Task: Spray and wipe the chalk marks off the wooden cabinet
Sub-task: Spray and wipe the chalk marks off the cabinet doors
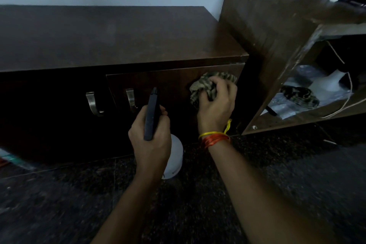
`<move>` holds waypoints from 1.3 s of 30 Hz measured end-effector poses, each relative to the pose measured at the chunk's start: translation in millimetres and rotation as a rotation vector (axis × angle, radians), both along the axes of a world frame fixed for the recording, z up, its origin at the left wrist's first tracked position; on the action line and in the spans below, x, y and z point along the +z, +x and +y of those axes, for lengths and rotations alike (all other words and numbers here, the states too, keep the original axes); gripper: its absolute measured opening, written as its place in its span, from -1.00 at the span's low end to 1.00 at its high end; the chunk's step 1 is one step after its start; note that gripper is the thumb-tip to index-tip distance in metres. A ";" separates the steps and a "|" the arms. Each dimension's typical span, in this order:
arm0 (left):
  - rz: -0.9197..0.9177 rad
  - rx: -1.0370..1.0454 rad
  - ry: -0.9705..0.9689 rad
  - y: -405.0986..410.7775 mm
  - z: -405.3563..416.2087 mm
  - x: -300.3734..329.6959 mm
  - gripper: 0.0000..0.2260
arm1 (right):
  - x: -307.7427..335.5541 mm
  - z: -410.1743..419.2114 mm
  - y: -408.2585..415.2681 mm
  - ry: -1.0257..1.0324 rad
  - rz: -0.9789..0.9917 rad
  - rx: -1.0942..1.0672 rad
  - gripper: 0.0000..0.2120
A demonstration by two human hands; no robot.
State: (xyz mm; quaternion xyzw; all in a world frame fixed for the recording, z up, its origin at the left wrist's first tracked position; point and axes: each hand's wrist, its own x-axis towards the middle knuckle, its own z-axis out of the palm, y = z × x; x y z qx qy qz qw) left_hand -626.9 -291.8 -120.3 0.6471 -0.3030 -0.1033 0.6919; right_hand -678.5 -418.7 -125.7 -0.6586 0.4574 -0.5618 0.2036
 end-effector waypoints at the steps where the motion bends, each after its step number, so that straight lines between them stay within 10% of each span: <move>1: 0.003 0.001 0.005 -0.4 0.6 0.1 -0.93 | -5.6 0.2 -2.0 0.006 0.029 0.015 -0.66; 39: 0.026 -0.028 0.044 -8.8 -3.9 -13.9 -0.90 | -43.3 -37.2 -47.6 0.036 0.133 0.044 -0.67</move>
